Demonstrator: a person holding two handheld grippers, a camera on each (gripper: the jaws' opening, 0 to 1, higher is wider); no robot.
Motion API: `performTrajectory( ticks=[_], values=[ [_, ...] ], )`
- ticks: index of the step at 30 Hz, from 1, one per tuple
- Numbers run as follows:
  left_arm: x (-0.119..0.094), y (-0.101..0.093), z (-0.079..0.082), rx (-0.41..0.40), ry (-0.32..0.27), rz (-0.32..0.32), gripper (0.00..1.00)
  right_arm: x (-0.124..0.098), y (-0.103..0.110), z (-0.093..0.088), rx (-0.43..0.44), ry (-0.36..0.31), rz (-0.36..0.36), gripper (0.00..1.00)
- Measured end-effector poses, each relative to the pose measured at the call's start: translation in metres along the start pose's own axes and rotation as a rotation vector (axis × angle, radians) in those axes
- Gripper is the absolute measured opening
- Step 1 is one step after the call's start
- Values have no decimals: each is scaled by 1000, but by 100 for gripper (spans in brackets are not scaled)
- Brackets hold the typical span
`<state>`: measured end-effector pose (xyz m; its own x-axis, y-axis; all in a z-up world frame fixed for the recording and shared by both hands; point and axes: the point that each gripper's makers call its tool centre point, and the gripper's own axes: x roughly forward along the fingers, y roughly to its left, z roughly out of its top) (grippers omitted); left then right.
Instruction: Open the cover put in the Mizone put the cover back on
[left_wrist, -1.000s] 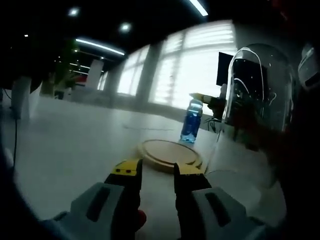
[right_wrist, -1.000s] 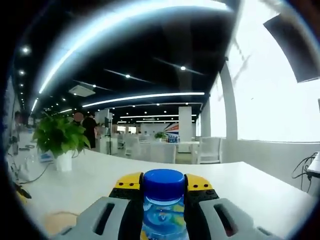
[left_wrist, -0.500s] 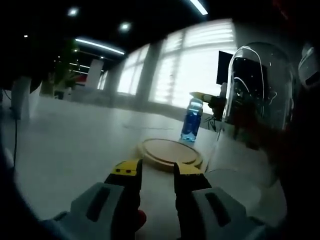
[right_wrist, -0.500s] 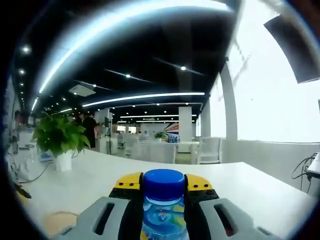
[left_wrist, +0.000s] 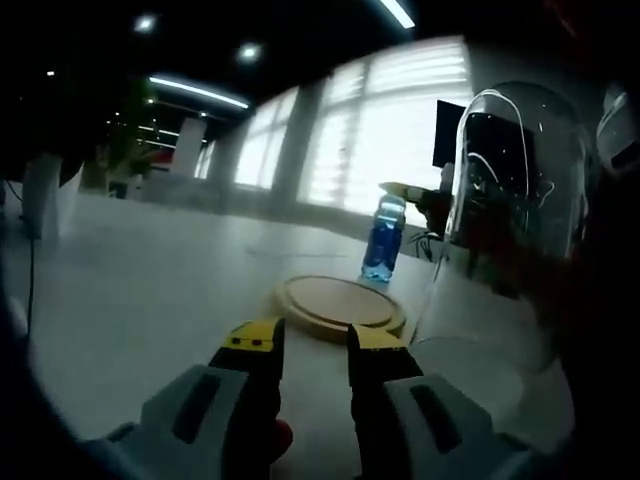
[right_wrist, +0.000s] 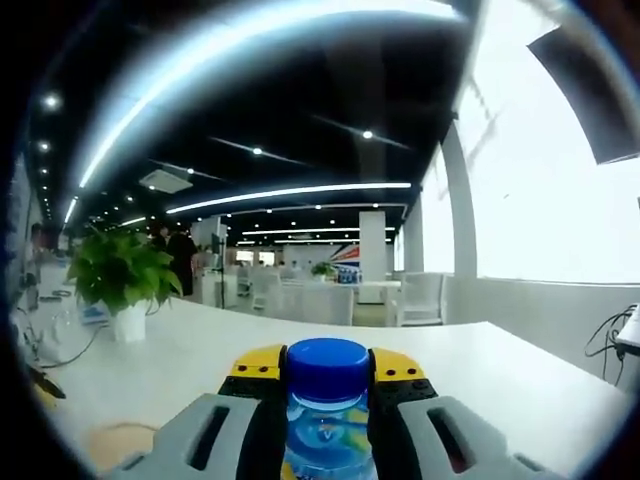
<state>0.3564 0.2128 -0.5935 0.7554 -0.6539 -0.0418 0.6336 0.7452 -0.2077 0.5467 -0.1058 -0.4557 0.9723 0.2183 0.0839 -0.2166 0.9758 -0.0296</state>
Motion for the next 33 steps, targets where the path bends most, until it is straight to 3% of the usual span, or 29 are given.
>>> performTrajectory(
  ticks=[11, 22, 33],
  values=[
    [0, 1, -1, 6, 4, -1, 20, 2, 0, 1, 20, 16, 20, 22],
    [2, 3, -2, 12, 5, -3, 19, -3, 7, 3, -17, 16, 25, 22],
    [2, 5, -1, -1, -1, 1, 19, -8, 26, 5, -62, 28, 89, 22]
  ],
)
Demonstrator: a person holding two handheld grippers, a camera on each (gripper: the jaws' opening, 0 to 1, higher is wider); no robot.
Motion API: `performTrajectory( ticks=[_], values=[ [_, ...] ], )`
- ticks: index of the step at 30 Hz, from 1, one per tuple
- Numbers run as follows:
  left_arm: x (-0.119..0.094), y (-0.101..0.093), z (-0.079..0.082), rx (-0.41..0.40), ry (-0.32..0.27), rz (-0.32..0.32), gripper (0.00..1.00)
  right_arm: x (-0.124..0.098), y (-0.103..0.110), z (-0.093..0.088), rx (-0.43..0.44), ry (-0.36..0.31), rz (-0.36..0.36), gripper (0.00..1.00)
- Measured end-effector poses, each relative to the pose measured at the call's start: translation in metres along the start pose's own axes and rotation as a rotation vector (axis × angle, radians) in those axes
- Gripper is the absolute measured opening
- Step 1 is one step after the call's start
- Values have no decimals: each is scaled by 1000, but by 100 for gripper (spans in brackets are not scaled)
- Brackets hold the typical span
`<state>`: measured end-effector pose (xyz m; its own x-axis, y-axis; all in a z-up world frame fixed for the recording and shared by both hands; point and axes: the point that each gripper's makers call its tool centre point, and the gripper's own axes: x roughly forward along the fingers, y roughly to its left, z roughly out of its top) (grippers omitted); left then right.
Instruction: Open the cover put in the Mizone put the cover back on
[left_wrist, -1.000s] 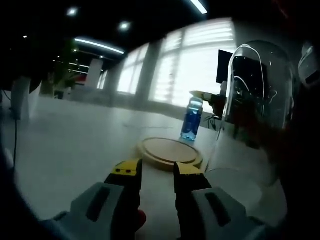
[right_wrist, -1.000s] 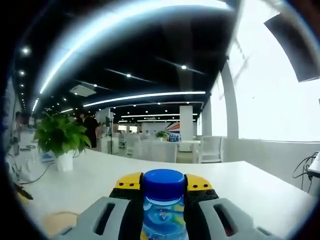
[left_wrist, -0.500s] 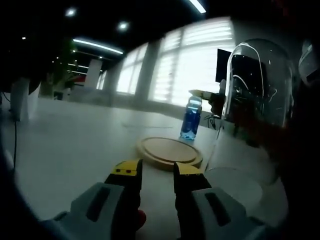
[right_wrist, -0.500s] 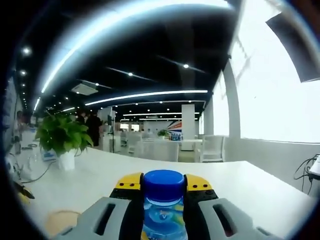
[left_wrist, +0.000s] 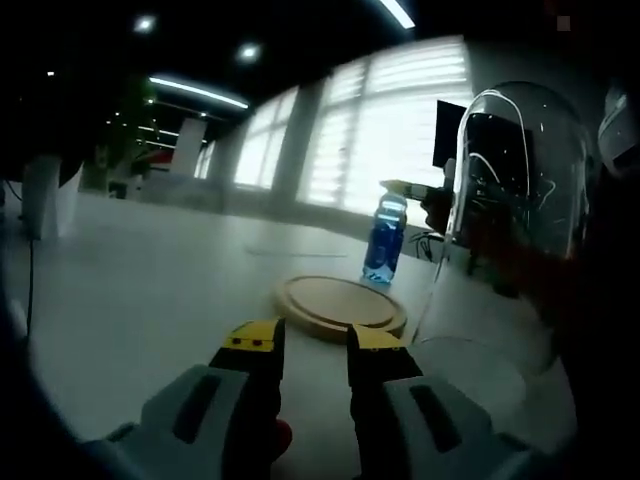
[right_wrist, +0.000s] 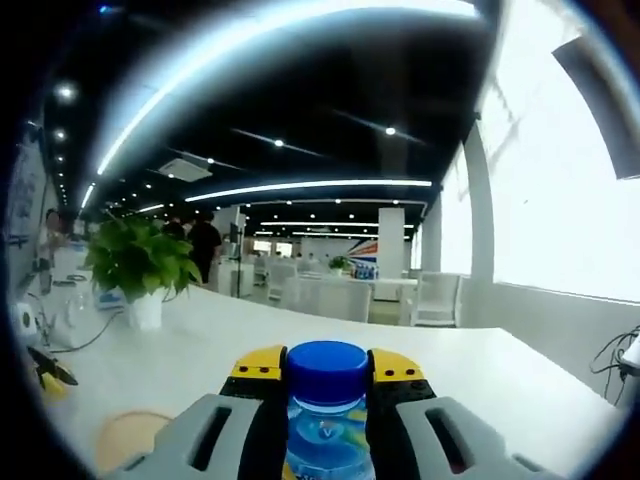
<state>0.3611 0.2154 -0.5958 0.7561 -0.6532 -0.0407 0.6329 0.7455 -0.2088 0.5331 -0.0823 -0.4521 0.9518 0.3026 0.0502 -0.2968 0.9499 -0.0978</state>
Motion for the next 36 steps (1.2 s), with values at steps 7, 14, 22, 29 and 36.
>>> performTrajectory(
  ticks=[7, 14, 22, 29, 36],
  values=[
    [0, 1, 0, -5, -2, 0, 19, -4, 13, 5, -5, -2, 36, 22],
    [0, 2, 0, -2, 1, 2, 19, -7, 31, 19, -8, -27, 80, 22],
    [-1, 1, -1, -4, 5, -10, 19, -9, 53, 30, 67, -38, 147, 22],
    [-1, 1, -1, -5, 8, -12, 19, -9, 72, 40, 53, -43, 192, 22],
    [-1, 1, -1, -15, 9, -21, 19, -7, 96, 48, 40, -43, 250, 22]
  ],
)
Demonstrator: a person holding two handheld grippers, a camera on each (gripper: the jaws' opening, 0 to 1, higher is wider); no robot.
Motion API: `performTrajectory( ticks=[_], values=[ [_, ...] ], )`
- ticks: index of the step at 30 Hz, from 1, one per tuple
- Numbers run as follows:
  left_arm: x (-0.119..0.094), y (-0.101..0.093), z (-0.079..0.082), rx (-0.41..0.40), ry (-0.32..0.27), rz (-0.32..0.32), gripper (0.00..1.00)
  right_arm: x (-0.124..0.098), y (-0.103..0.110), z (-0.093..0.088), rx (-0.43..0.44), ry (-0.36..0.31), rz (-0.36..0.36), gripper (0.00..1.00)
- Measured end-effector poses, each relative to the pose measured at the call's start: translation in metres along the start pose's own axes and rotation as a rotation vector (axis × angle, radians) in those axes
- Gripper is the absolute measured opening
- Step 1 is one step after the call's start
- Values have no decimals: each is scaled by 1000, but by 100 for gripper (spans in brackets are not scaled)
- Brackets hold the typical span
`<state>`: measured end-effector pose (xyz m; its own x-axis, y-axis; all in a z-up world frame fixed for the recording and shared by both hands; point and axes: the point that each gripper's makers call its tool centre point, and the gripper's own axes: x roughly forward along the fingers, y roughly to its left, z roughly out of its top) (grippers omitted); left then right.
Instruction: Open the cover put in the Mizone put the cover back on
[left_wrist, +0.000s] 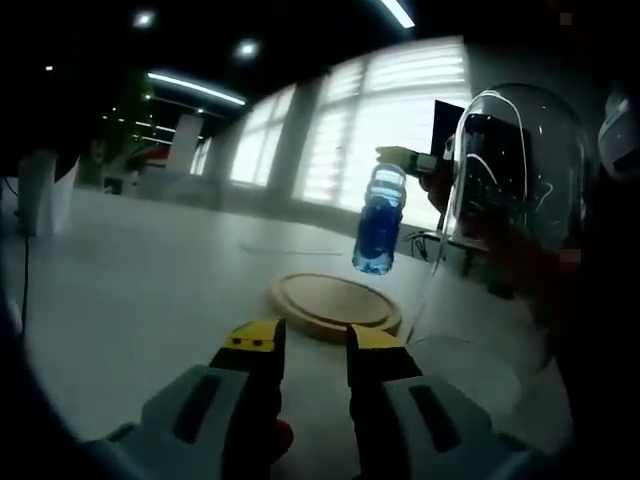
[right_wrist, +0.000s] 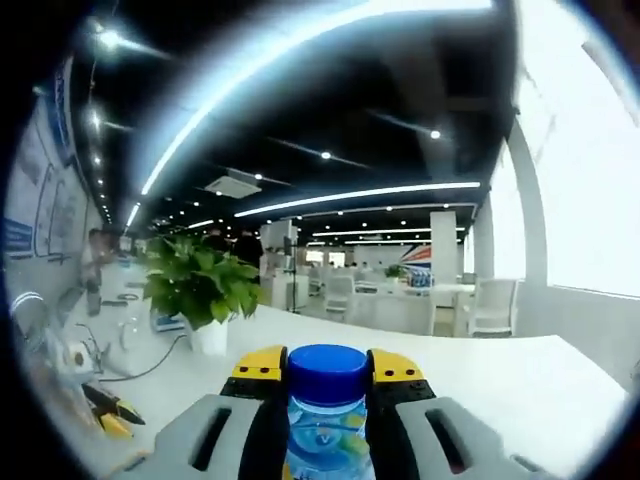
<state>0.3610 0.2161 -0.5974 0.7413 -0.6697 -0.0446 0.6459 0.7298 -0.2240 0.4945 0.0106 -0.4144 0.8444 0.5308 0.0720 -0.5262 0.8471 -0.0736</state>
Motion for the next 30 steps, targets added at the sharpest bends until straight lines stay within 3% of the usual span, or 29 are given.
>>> performTrajectory(
  ticks=[13, 30],
  values=[
    [0, -3, 0, 10, -2, -10, 19, 16, 43, 6, 41, -11, 149, 22],
    [0, -6, 0, 14, 1, -15, 19, 27, 84, 3, 23, 1, 255, 22]
  ],
)
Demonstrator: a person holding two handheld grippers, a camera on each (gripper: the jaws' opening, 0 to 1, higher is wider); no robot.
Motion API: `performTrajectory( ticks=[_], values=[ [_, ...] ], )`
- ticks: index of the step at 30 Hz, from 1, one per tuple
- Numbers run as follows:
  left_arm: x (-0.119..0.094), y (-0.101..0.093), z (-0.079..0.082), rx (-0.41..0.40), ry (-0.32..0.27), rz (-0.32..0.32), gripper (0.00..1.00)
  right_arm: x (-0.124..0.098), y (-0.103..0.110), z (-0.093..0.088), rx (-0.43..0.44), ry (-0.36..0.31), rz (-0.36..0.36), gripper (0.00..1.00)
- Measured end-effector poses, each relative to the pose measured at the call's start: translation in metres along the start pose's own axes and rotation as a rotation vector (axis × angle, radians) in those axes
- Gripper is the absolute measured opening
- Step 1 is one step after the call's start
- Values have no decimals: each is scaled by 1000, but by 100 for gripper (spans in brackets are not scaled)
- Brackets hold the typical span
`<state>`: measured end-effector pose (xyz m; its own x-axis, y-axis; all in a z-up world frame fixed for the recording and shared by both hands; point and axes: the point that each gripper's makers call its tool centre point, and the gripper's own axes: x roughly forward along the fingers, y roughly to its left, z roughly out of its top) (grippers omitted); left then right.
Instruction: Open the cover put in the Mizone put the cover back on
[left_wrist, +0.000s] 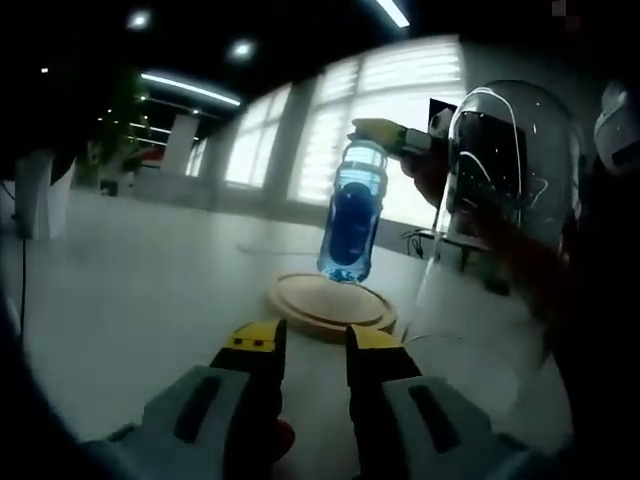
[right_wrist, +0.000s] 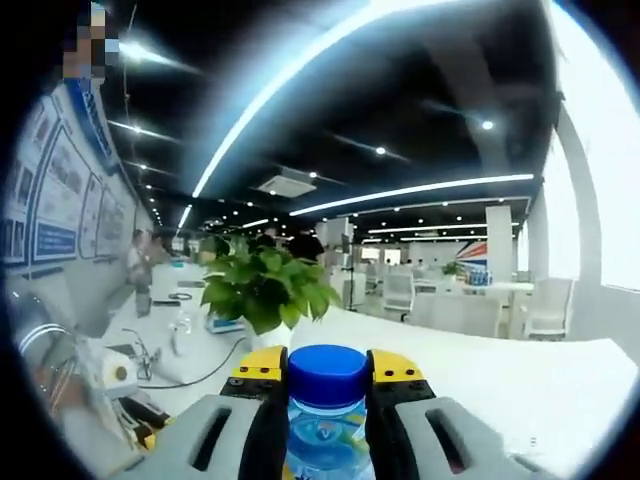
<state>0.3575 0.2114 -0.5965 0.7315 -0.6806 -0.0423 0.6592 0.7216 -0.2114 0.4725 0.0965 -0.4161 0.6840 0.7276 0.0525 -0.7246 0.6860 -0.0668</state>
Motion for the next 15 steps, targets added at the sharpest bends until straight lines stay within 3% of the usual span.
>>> performTrajectory(
  ticks=[12, 15],
  values=[
    [1, -3, -1, 5, 4, -3, 19, 6, 18, -1, -3, 13, 47, 22],
    [0, -3, -1, 4, 2, -2, 19, 7, 16, -9, 8, 30, 48, 22]
  ],
)
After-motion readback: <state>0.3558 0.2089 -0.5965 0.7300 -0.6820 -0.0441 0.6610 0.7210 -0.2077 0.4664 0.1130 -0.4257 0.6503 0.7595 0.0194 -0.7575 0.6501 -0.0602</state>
